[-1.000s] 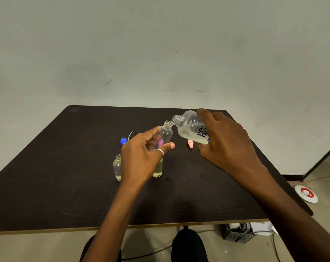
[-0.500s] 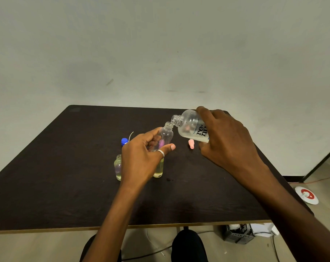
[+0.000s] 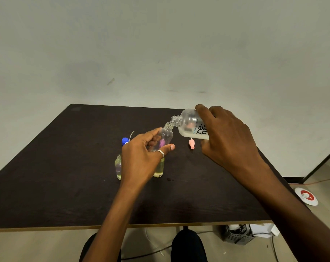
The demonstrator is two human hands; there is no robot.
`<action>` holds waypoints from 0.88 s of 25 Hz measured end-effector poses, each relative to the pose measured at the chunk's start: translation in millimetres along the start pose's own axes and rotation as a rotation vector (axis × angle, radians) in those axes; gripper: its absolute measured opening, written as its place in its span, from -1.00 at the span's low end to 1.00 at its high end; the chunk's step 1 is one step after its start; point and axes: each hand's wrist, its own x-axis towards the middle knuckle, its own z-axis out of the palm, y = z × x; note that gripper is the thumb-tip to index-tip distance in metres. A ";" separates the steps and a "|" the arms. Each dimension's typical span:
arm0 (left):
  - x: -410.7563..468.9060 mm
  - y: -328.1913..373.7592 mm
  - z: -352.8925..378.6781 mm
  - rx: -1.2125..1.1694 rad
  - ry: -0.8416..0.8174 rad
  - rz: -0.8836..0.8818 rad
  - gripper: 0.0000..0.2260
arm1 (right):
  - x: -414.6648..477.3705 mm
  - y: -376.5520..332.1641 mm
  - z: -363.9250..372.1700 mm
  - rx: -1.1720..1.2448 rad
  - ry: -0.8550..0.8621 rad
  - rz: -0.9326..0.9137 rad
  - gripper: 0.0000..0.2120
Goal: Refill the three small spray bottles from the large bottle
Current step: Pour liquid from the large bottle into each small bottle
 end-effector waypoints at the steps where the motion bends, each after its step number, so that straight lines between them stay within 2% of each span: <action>1: -0.3 -0.3 -0.1 -0.003 0.001 0.000 -0.47 | 0.2 0.0 0.0 -0.001 0.007 -0.002 -0.32; 22: -0.5 -3.4 -0.5 -0.006 0.009 -0.017 -0.47 | 3.1 -0.8 1.5 -0.044 0.040 -0.035 -0.31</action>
